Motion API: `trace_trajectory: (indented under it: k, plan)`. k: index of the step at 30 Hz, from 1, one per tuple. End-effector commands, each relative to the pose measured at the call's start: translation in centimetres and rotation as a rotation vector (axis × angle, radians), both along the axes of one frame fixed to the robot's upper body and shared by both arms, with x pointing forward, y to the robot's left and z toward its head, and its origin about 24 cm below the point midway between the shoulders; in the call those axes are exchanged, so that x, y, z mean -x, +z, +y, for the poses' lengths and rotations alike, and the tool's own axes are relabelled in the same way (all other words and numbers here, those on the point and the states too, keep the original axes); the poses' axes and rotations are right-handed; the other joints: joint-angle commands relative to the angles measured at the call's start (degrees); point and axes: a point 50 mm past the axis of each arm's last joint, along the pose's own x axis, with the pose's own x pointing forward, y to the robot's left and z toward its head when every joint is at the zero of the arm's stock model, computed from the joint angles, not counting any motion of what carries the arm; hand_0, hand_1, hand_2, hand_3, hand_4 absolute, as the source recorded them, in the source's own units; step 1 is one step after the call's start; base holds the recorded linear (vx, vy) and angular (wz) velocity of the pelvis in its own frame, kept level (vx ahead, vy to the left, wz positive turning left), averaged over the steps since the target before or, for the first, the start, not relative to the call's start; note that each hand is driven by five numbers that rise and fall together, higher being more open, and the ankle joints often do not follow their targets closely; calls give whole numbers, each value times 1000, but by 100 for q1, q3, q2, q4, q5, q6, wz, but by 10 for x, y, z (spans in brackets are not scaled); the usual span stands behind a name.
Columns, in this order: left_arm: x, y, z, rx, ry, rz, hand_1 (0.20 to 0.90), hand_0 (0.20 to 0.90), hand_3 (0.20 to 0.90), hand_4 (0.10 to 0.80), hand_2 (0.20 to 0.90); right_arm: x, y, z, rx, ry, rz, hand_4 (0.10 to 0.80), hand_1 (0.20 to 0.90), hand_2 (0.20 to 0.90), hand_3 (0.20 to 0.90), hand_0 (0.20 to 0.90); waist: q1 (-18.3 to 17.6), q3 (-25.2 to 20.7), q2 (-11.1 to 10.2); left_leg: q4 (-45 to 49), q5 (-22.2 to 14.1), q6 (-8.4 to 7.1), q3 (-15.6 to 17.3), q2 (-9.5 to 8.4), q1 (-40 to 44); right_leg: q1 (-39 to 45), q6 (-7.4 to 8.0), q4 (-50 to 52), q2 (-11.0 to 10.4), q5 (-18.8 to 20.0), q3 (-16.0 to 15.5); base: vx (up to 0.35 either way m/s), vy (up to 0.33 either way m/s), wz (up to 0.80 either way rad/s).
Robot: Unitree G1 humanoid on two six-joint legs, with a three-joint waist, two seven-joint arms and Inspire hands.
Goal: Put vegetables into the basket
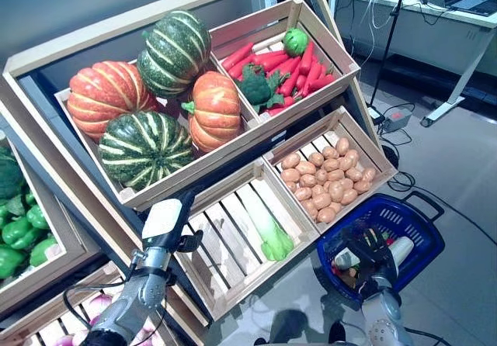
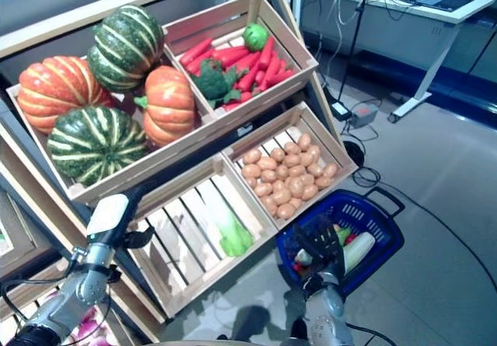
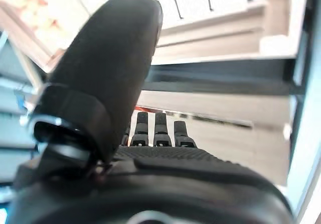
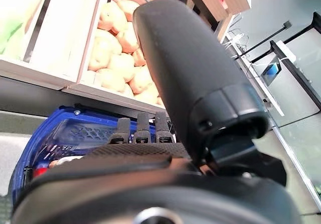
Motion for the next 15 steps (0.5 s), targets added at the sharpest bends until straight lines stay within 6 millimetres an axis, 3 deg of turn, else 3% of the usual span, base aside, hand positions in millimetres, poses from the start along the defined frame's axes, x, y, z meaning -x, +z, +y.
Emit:
trace_trajectory:
  k: [1,9,12,15]
  plan:
    - [-35,43,28,-238,-1,-126,900,900,900,800,900,-33,41,13,56,182,-258,800,900,900,900,900,-259,-169,-348,8,349,-189,-100,-34,-433,420,141,75,-438,-44,-137,61,85,-2]
    - [-45,34,26,-320,-15,-77,900,900,900,800,900,-41,51,6,101,240,-293,800,900,900,900,900,-353,-32,-294,97,384,-147,-40,-36,-479,145,90,733,-482,-363,-95,36,120,-3]
    - [-57,39,15,-299,-25,-136,900,900,900,800,900,-55,66,-7,157,231,-337,800,900,900,900,900,-387,267,-235,604,308,-185,-63,-94,-880,-280,7,1146,-548,-497,-36,-183,192,-7]
    - [-79,62,0,-296,-69,-263,900,900,900,800,900,-81,92,-29,209,217,-412,800,900,900,900,900,-393,767,-185,1094,243,-247,-64,-150,-1406,-731,-40,1494,-604,-564,43,-280,143,-6]
